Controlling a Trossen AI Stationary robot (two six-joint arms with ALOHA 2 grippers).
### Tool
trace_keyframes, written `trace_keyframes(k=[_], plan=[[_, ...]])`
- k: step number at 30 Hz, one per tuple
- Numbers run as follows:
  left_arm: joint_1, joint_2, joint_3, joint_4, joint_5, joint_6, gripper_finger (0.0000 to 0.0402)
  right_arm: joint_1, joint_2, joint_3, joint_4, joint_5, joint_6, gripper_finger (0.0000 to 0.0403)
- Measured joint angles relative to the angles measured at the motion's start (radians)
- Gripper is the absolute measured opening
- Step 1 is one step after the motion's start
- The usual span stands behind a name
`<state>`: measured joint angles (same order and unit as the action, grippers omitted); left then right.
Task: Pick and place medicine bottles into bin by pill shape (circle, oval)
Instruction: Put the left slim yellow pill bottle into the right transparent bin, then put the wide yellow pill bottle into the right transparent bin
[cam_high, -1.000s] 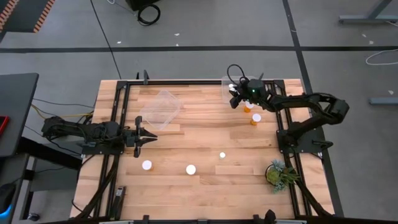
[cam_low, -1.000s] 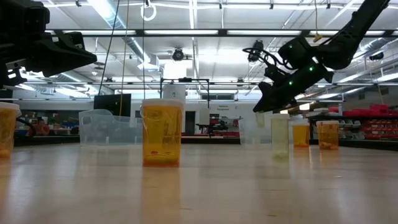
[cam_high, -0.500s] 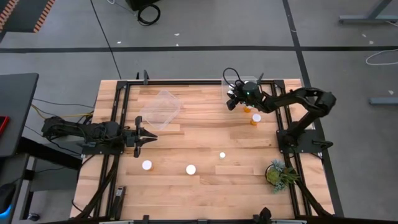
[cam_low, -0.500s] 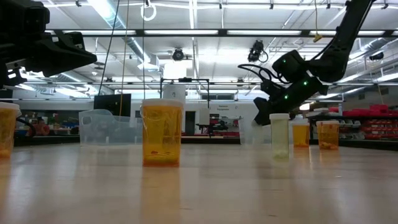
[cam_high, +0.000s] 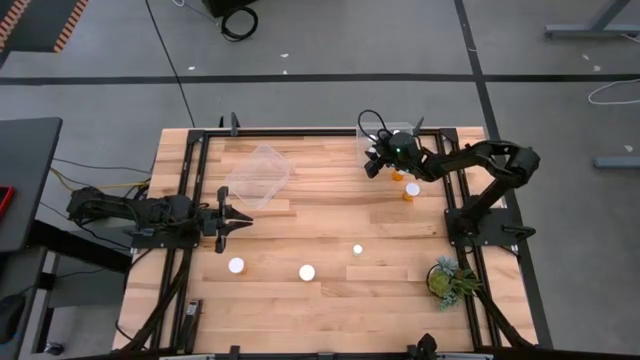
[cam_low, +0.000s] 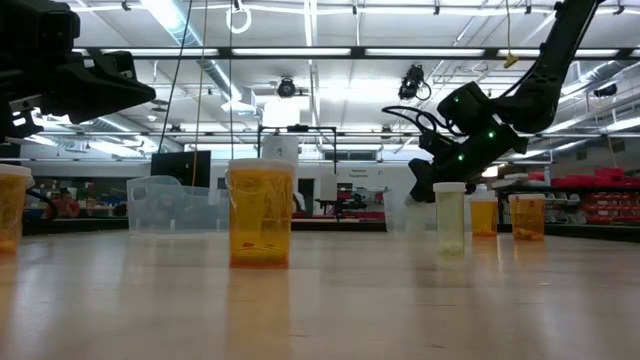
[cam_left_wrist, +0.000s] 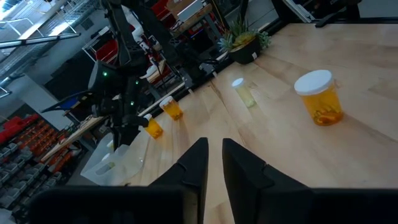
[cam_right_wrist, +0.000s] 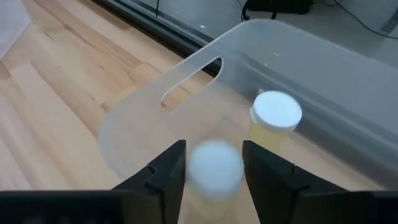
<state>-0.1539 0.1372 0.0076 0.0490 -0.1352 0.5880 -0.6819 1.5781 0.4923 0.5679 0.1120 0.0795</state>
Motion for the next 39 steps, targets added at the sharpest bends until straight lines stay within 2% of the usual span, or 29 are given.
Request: trace_keyframes(k=[8,19,22,28,30,33,39], plan=[[0.0,0.0,0.0,0.0,0.0,0.0,0.0053,0.0,-0.061,0.0,-0.044,0.0,-0.012,0.0208],[0.0,0.0,0.0,0.0,0.0,0.0,0.006,0.031,-0.281,0.0,-0.197,0.002,-0.063,0.0212],[0.0,0.0,0.0,0.0,0.0,0.0,0.0058,0.077,-0.335,0.0,-0.244,-0.044,-0.095,0.0212],[0.0,0.0,0.0,0.0,0.0,0.0,0.0051,0.187,-0.372,0.0,-0.326,-0.262,-0.139,0.0212],[0.0,0.0,0.0,0.0,0.0,0.0,0.0053,0.232,-0.368,0.0,-0.356,-0.305,-0.14,0.0212],[0.0,0.0,0.0,0.0,0.0,0.0,0.0057,0.306,-0.357,0.0,-0.409,-0.306,-0.135,0.0212],[0.0,0.0,0.0,0.0,0.0,0.0,0.0057,0.471,-0.342,0.033,-0.545,-0.227,-0.088,0.0212]])
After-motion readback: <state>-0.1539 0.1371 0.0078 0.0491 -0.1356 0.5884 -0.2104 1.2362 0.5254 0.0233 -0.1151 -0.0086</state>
